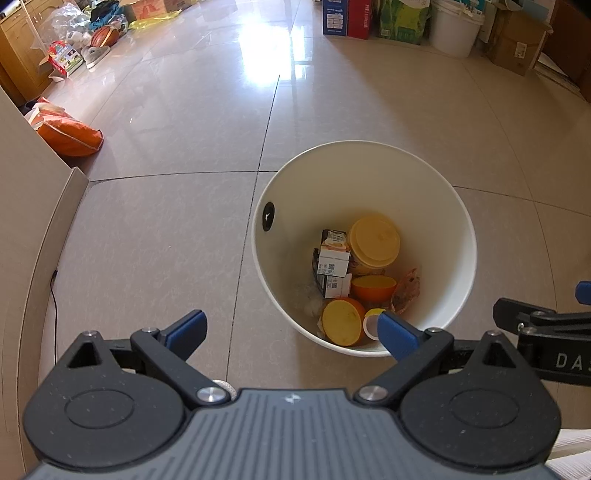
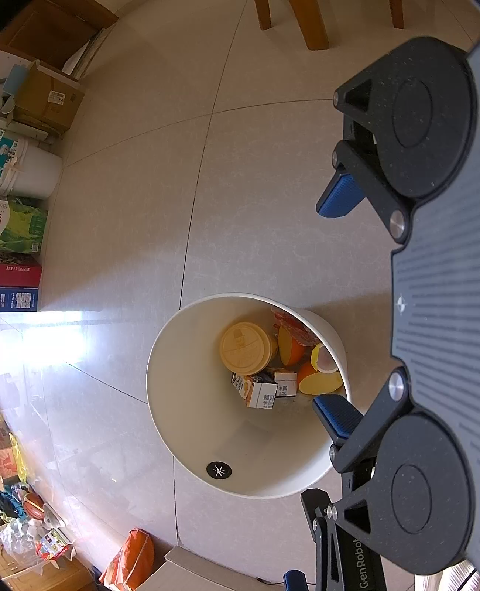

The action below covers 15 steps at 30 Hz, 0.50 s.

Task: Collect trash

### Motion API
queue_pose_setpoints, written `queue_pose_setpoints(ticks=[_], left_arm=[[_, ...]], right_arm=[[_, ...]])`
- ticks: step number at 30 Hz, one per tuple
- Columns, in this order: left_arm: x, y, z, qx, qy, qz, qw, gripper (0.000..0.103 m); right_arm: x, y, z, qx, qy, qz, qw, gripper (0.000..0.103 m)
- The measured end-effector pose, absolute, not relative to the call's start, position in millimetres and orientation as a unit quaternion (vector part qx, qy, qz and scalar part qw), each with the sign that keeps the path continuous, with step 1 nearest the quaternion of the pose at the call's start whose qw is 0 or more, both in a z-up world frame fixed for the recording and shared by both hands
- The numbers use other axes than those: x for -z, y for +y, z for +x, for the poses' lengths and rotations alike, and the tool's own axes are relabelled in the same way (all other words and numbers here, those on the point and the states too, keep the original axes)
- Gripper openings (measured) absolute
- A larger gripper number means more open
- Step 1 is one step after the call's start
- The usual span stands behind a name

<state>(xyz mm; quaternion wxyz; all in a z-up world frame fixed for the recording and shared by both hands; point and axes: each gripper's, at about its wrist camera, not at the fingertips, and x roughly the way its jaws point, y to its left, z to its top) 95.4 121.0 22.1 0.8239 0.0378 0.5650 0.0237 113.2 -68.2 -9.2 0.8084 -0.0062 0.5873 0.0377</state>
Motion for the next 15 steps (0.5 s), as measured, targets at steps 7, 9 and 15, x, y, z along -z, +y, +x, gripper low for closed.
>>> queue_pose_setpoints(ticks=[7,9,15], left_arm=[[-21.9,122.1,95.8,-0.026,0.565,0.036,0.824,0.098],[-21.9,122.2,95.8,-0.026,0.565,0.036,0.824,0.098],[-21.6,122.5,96.0,-0.027,0.565,0.034,0.824,0.098]], right_arm=[[9.0,-67.2,113.4,-0.038,0.587,-0.005,0.809,0.103],[9.1,-67.3,113.1,-0.038,0.587,-0.005,0.808,0.103],[8.8,-68.2,112.9,-0.039,0.588,-0.006,0.808,0.103]])
